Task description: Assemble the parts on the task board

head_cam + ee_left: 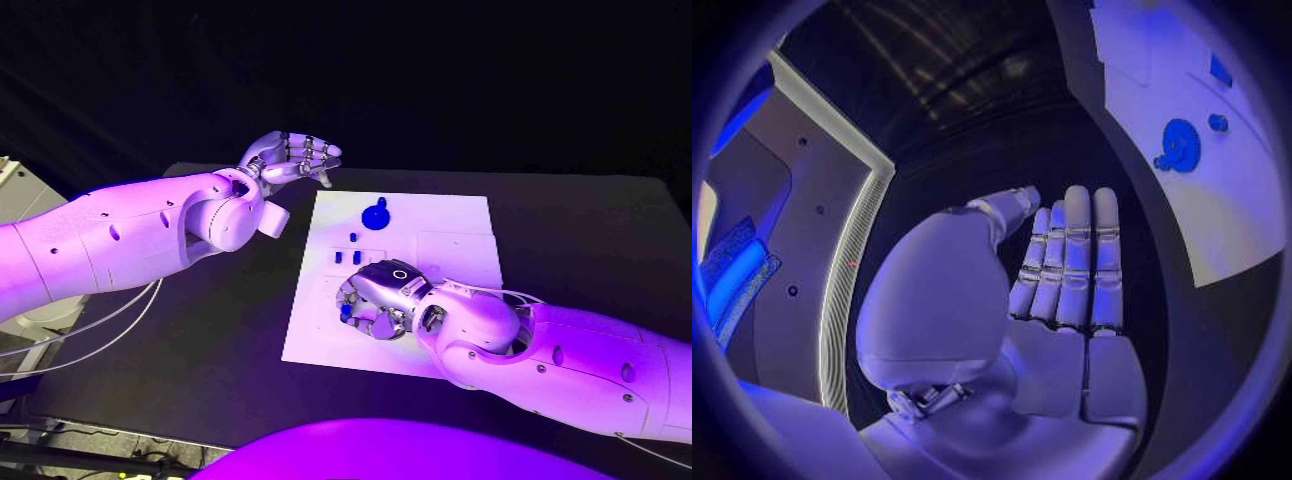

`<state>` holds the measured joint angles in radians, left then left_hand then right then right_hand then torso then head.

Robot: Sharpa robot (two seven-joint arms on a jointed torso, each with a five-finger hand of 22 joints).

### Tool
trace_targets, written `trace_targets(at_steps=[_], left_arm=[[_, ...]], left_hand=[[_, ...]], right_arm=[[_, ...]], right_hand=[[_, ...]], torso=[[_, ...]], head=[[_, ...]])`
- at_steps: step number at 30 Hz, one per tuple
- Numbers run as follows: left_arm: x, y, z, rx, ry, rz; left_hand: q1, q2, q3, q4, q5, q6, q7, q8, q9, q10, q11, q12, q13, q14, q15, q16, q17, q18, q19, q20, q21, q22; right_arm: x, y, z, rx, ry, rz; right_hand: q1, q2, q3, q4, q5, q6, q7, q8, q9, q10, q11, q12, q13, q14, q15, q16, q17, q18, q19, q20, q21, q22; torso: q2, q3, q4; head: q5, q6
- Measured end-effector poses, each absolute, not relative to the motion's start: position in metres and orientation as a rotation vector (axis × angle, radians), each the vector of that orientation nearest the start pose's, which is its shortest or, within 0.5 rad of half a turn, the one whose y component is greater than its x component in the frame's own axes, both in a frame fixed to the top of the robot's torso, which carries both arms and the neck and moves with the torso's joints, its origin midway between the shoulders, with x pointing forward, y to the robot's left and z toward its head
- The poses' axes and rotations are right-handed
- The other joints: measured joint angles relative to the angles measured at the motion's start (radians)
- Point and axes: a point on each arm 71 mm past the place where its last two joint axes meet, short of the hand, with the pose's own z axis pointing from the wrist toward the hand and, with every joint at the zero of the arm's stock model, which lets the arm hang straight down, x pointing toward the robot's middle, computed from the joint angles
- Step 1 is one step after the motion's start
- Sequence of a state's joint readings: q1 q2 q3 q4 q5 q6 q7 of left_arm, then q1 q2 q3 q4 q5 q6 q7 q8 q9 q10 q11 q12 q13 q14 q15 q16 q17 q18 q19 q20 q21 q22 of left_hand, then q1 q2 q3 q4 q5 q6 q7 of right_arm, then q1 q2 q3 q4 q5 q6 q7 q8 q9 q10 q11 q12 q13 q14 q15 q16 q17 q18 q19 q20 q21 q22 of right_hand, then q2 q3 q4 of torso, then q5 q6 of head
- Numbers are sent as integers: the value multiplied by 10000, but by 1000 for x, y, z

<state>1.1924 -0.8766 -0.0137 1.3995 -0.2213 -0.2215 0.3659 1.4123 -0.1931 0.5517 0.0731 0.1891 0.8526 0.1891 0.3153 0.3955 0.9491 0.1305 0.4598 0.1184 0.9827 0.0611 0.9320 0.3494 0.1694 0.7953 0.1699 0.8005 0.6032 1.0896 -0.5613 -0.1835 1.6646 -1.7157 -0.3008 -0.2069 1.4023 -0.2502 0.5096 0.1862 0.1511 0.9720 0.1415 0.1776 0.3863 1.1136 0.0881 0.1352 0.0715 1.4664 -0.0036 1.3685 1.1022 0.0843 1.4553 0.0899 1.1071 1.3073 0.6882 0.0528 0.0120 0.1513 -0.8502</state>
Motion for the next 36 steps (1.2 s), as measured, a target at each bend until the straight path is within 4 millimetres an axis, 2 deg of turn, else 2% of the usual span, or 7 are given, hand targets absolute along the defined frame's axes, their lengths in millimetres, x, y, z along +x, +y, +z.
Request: trace_targets(at_steps=[8,13,17,22,28,34,36], left_arm=[[509,258,-178,-9097,14642,-14217],[509,257,-178,-9092,14652,-14235],[510,257,-178,-9091,14655,-14238],[510,257,-178,-9089,14660,-14242],[509,258,-178,-9089,14649,-14233],[509,260,-178,-9075,14602,-14231],[509,260,-178,-9069,14582,-14230]], left_hand=[[0,0,0,0,0,0,0,0,0,0,0,0,0,0,0,0,-1,0,0,0,0,0],[0,0,0,0,0,0,0,0,0,0,0,0,1,0,0,0,0,1,0,0,0,-1],[0,0,-28,-28,0,0,0,0,0,0,0,-5,1,0,0,0,-1,0,0,0,0,-2],[0,0,-28,-28,0,0,0,0,0,0,0,-38,1,0,0,0,-2,0,0,0,0,7],[0,0,-28,-28,0,0,0,0,0,0,0,-38,-8,0,0,0,0,0,0,0,0,6],[0,0,-27,-27,0,0,0,0,0,0,0,-38,-8,0,0,0,6,0,0,0,0,5],[0,0,-28,-28,0,0,0,0,0,0,0,-38,-8,0,0,0,6,0,0,0,0,5]], right_arm=[[376,-30,-253,-5621,17107,8890],[373,-31,-249,-5349,16910,9079],[372,-33,-246,-5084,16767,9231],[372,-45,-242,-4670,16623,9305],[381,-80,-222,-3798,16410,9101],[398,-133,-203,-2210,16745,8482],[403,-150,-197,-1644,16892,8262]], right_hand=[[-32,-39,-525,-14,0,-465,-89,-289,-98,-951,153,35,-11,-93,165,-141,-445,0,-330,212,-1142,8],[544,298,-1985,233,28,-913,-244,-594,-172,-2228,362,625,111,-558,399,-375,-1196,181,-782,385,-2602,7],[1463,606,-3766,1003,98,-1453,-483,-890,-209,-3407,481,1721,363,-975,507,-527,-1935,398,-984,481,-3599,-318],[1605,729,-4008,1060,98,-1525,-493,-899,-222,-3614,474,2413,516,-982,514,-477,-2021,398,-978,480,-3522,-319],[1332,702,-4347,1057,97,-1538,271,-926,-269,-3150,216,3443,621,-748,281,-415,-2026,396,-652,332,-3121,-174],[760,883,-4840,978,67,-697,213,-66,-36,-1193,252,5810,1648,-519,53,-278,-1732,396,-395,145,-2334,2],[310,999,-5200,1034,59,-640,102,308,38,-850,48,7895,3345,-259,-141,-6,-1041,305,-219,-29,-1853,9]], torso=[[-11,10,6],[-12,17,6],[-12,16,6],[-12,5,6],[-12,-11,-11],[-33,-19,-50],[-47,-19,-67]], head=[[-4,-15],[-4,-1],[-4,13],[-49,45],[-244,149],[-603,280],[-753,330]])
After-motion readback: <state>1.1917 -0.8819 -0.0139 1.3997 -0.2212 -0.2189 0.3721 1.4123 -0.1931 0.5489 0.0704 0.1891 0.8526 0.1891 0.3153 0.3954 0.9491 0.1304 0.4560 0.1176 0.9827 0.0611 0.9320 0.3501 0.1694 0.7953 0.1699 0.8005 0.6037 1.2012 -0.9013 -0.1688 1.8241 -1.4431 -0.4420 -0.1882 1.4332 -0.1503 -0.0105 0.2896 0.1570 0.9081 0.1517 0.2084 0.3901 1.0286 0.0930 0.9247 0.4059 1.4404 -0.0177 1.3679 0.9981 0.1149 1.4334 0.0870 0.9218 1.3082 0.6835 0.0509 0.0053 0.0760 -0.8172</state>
